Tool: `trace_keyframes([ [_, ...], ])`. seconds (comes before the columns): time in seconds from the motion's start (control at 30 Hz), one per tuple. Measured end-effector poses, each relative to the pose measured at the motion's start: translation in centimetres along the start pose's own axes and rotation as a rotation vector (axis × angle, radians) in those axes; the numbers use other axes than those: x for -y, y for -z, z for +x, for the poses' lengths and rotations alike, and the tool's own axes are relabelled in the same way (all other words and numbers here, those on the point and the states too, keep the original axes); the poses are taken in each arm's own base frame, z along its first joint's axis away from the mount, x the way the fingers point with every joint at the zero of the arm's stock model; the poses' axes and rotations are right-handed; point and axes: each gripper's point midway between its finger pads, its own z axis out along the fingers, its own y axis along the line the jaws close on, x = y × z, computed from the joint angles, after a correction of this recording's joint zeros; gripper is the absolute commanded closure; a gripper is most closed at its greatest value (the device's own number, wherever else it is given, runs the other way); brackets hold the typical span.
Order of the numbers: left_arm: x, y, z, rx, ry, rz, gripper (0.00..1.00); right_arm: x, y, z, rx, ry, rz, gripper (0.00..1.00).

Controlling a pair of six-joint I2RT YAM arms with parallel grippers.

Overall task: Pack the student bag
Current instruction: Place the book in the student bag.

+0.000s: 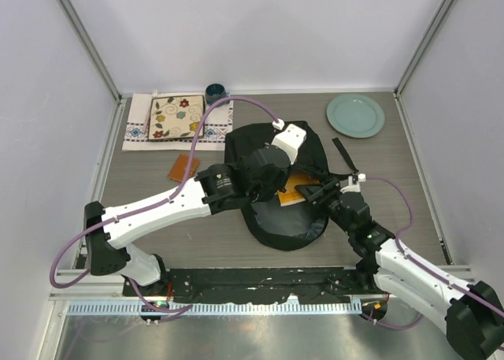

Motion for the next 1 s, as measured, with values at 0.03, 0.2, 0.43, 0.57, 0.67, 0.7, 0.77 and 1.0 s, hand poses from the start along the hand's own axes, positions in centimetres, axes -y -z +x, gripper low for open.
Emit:
trace_keyframes([
  [0.03,0.0,0.0,0.0,0.001,0.001,0.0,1.0,0.0,0.2,-0.1,0.006,-0.001,-0.005,0.54],
  [0.2,0.1,0.0,0.0,-0.001,0.005,0.006,1.0,2.2,0.0,0.2,0.002,-0.018,0.054,0.88],
  [0.43,0.4,0.0,0.3,-0.008,0.022,0.017,1.0,3.1,-2.7,0.8,-0.018,-0.03,0.115,0.99],
  [0.57,0.4,-0.1,0.5,-0.011,0.026,0.016,1.0,1.1,-3.7,0.8,0.014,-0.039,0.073,0.94],
  [0.67,0.4,0.0,0.4,-0.005,0.034,0.018,1.0,0.2,-4.3,0.9,0.044,-0.035,0.067,0.87],
  [0.7,0.4,0.1,0.3,-0.003,0.038,0.018,1.0,0.1,-4.7,0.9,0.053,-0.034,0.071,0.84],
  [0.77,0.4,0.1,0.2,-0.001,0.044,0.018,1.0,0.0,-5.4,0.9,0.064,-0.032,0.08,0.79],
  [1.0,0.4,-0.1,0.6,-0.003,0.048,0.019,1.0,1.3,-7.0,1.2,0.104,-0.043,0.093,0.67],
])
